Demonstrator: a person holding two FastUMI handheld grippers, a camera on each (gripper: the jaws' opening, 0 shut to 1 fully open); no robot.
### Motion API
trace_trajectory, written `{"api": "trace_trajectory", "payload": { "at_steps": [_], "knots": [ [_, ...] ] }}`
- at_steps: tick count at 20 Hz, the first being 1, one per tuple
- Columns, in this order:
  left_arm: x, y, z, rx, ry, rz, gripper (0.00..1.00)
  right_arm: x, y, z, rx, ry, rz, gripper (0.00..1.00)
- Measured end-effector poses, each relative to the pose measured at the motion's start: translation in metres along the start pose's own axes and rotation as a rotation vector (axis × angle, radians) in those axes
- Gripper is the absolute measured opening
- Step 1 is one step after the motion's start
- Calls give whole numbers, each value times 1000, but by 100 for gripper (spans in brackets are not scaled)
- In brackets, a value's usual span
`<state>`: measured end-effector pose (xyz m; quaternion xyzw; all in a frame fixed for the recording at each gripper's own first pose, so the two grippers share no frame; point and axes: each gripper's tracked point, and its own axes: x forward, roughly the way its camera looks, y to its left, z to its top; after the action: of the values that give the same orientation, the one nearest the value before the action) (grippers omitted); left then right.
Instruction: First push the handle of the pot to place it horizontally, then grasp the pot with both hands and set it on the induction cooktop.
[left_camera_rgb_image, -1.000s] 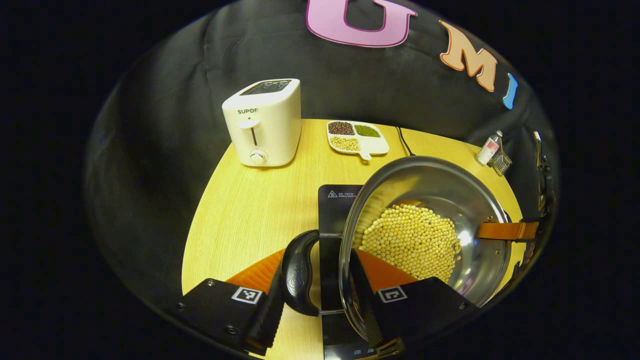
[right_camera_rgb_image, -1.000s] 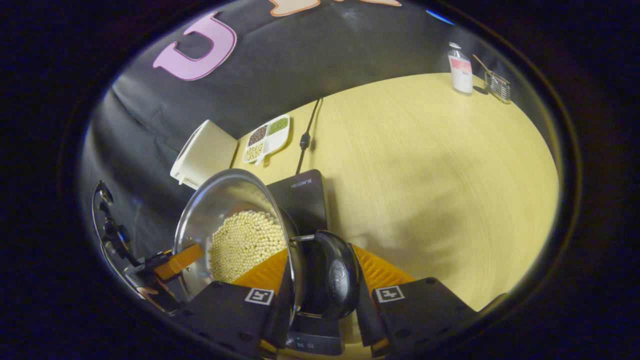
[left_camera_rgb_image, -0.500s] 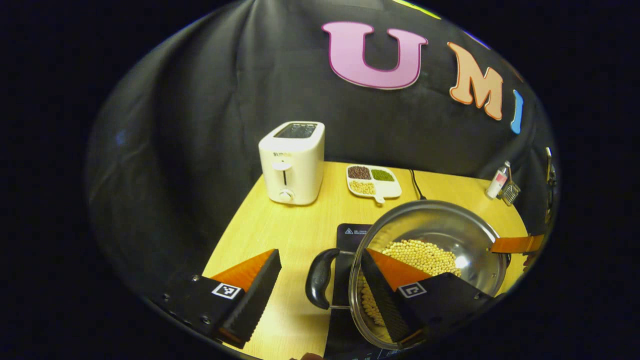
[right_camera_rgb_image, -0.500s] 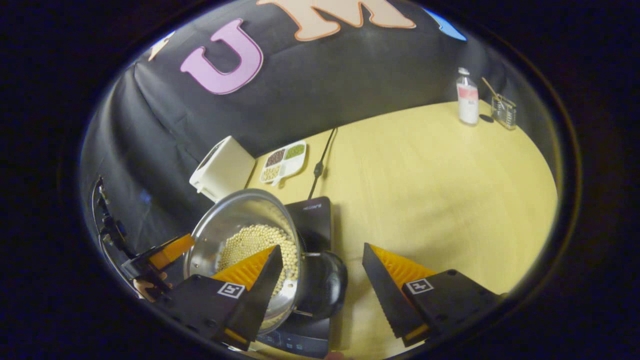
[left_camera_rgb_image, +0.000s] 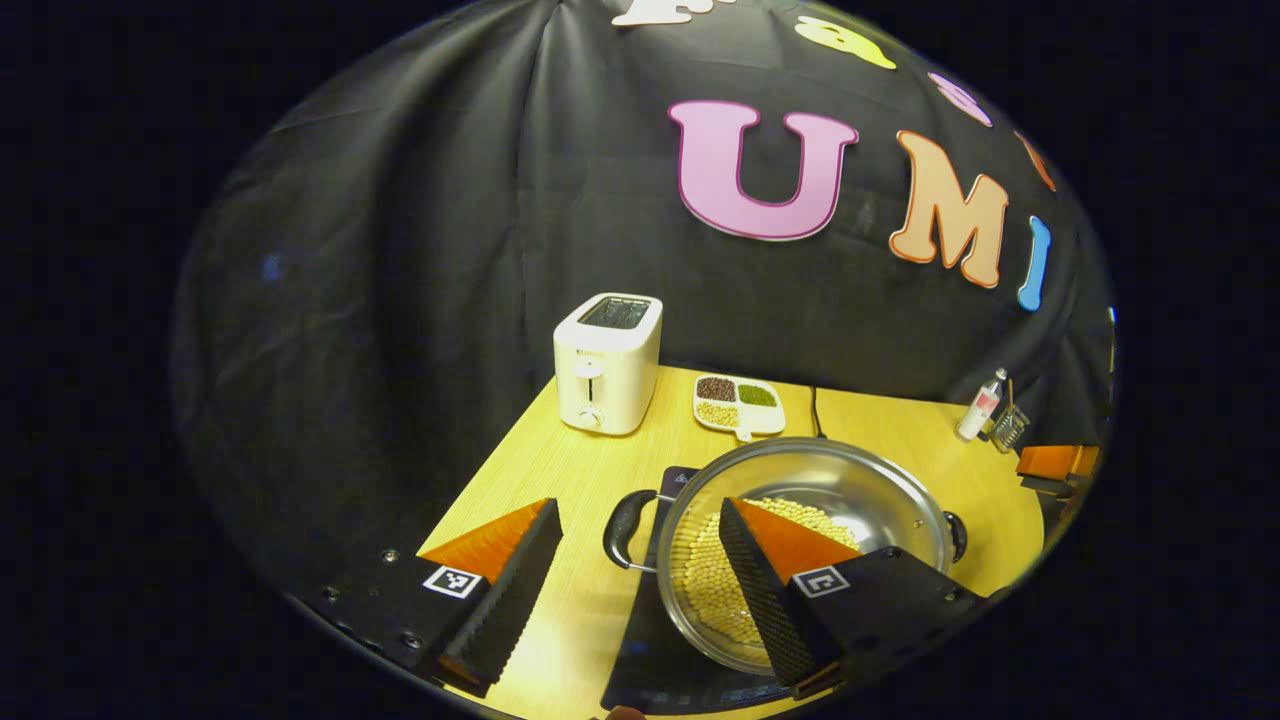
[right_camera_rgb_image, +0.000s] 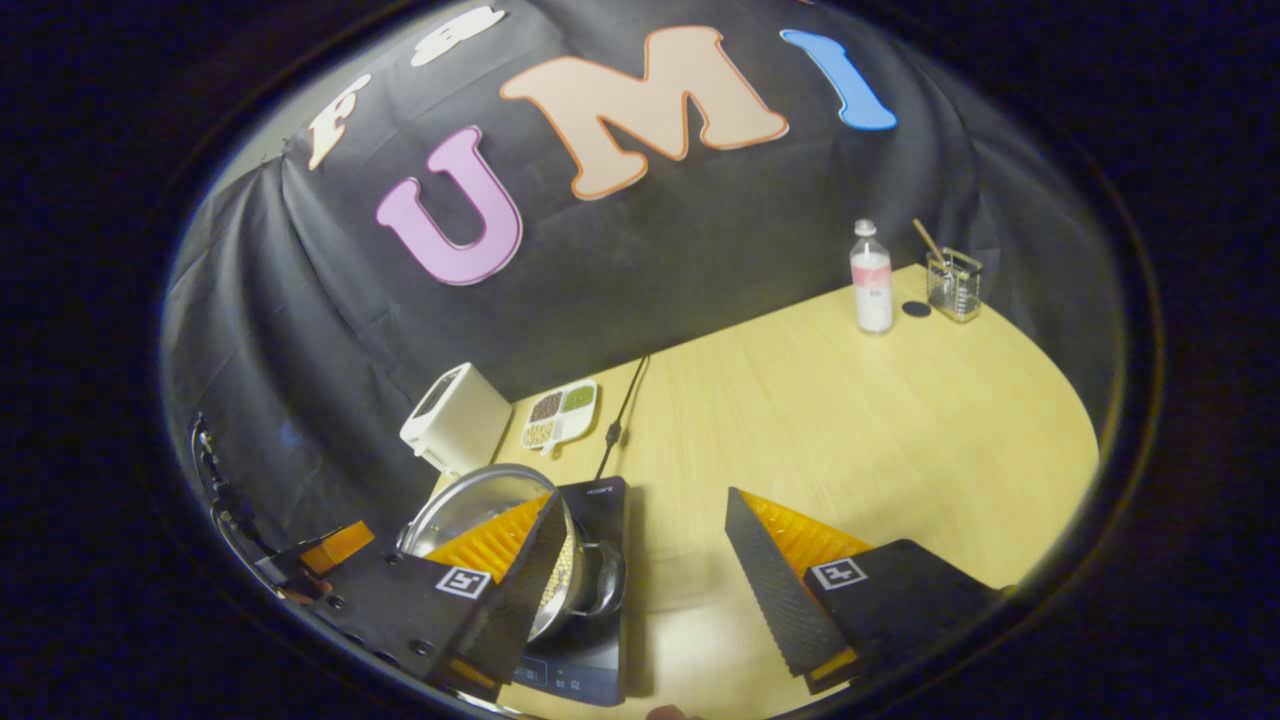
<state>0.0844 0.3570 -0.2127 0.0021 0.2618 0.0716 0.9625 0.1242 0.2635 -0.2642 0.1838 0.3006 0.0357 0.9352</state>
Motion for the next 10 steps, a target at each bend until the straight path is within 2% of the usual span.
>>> {"api": "trace_trajectory", "payload": {
  "at_steps": [1, 2, 5, 6, 7, 8, 10],
  "knots": [
    [-13, -9, 7, -4, -23, 5, 97, -11, -5, 9, -18, -19, 3, 99],
    [-25, -18, 14, -4, -44, 12, 96, -22, -10, 19, -41, -38, 7, 92],
    [-64, -62, 32, -22, -122, 14, 96, -65, -23, 54, -100, -100, 42, 92],
    [-77, -79, 39, -39, -151, 13, 97, -78, -27, 64, -118, -118, 56, 99],
    [-91, -97, 45, -59, -176, 6, 96, -91, -31, 74, -137, -137, 68, 99],
    [-104, -114, 50, -81, -210, 1, 96, -104, -35, 85, -156, -162, 82, 91],
    [-134, -145, 64, -106, -274, 1, 96, -131, -42, 106, -183, -205, 108, 92]
  ]
}}
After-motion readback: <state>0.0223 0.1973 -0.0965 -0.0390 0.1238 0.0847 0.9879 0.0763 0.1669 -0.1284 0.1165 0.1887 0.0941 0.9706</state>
